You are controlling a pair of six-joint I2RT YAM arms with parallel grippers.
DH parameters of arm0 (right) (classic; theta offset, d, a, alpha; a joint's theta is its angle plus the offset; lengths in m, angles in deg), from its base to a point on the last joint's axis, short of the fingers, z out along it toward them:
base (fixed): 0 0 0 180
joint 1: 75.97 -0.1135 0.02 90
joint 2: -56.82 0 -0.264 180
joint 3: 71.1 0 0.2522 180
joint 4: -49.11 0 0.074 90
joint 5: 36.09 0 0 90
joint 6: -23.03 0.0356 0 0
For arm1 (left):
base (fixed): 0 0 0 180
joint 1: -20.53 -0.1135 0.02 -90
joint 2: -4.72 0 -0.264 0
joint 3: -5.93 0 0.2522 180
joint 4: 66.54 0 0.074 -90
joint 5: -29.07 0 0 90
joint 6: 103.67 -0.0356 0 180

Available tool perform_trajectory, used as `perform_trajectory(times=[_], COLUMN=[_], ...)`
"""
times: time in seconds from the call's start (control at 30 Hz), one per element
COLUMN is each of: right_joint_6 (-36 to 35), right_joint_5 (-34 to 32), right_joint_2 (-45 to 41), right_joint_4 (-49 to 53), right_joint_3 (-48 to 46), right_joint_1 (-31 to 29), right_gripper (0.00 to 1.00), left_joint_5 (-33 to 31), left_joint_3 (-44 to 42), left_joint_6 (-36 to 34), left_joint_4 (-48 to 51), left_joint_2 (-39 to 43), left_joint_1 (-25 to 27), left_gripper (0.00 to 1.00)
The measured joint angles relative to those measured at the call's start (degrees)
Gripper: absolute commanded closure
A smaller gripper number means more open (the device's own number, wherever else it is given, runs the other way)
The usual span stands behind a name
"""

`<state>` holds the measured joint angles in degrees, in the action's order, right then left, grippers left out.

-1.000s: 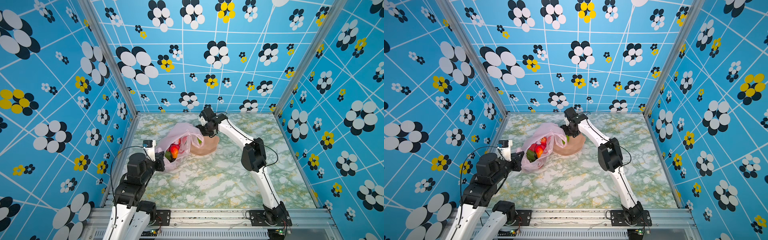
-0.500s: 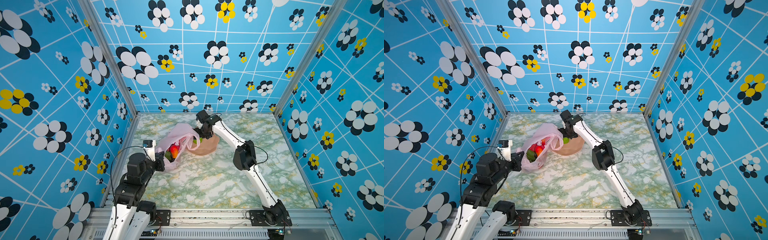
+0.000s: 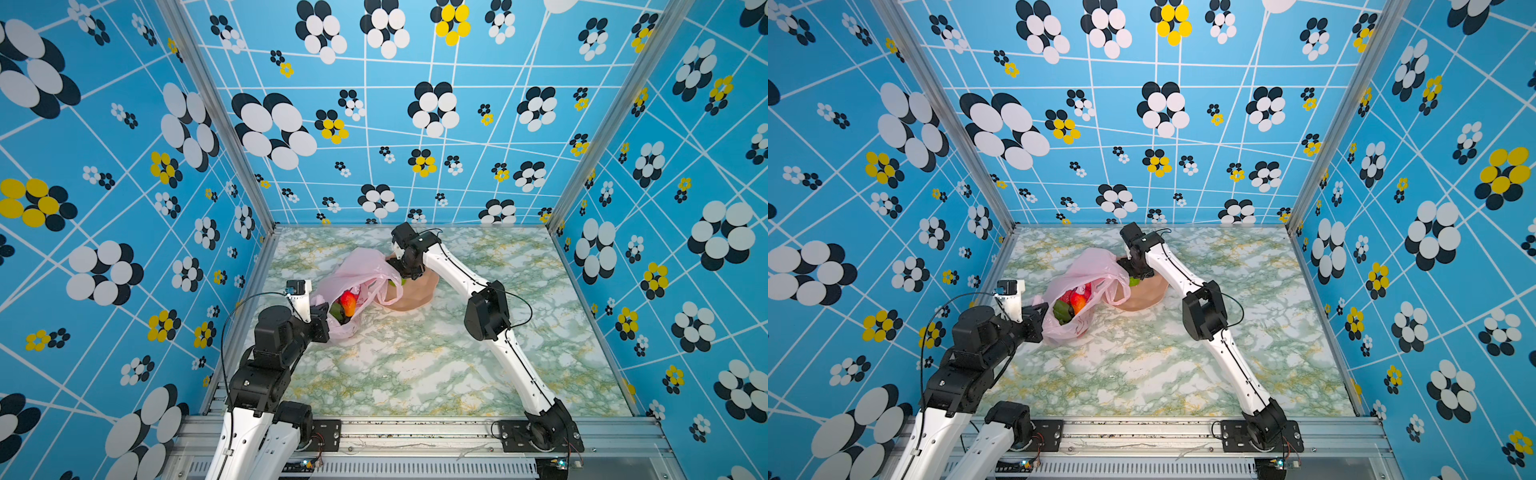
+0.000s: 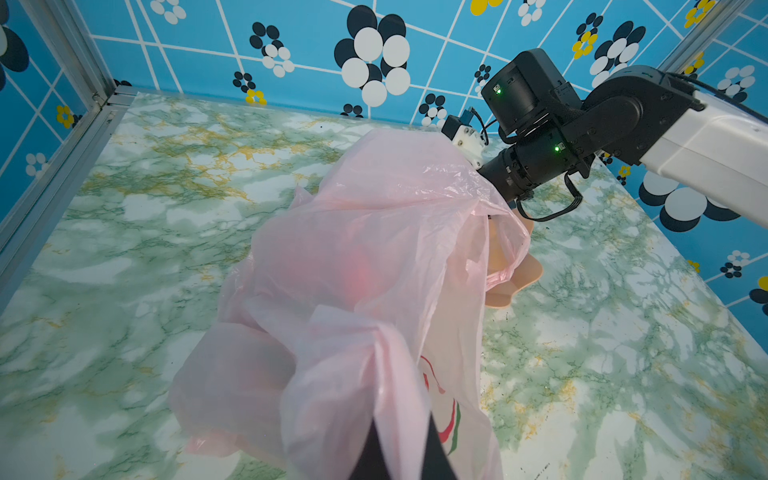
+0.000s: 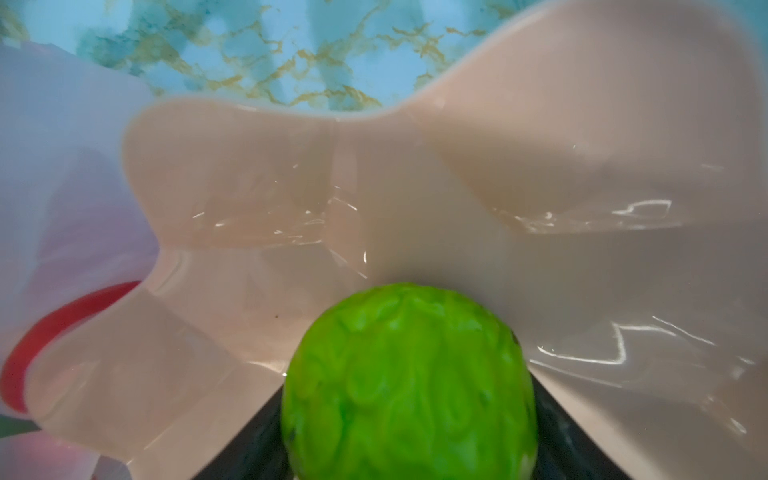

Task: Place the fruits into the plastic bag
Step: 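Close the right gripper on the bumpy green fruit, then lift the green fruit with the right gripper toward the bag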

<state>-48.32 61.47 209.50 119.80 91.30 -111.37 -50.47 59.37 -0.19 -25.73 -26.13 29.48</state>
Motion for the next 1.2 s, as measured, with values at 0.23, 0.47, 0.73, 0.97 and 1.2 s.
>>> perform_trajectory(times=[0.23,0.47,0.73,0.97,1.2], right_joint_6=[0.63,4.81,9.79,13.49,16.13], right_joint_5=[0.76,6.25,13.88,19.04,23.78], right_joint_2=[-8.37,-20.65,-28.92,-33.22,-39.01], right_joint_4=[-8.63,-21.24,-32.89,-39.82,-44.87], right_joint_3=[-15.61,-32.98,-41.97,-47.25,-49.59], right_joint_1=[0.33,3.56,7.13,7.32,7.32], right_gripper=[0.52,0.53,0.53,0.53,0.53], left_joint_5=[0.0,0.0,-0.02,-0.02,-0.2], left_joint_3=[0.0,0.0,0.0,0.0,0.0], left_joint_6=[0.0,0.0,0.0,0.0,0.0], left_joint_4=[0.0,0.0,-0.02,0.0,-0.02], left_joint_2=[-0.98,-1.6,-1.73,-1.7,-1.05], left_joint_1=[0.0,0.0,0.0,0.0,0.0], left_gripper=[1.0,1.0,1.0,1.0,1.0])
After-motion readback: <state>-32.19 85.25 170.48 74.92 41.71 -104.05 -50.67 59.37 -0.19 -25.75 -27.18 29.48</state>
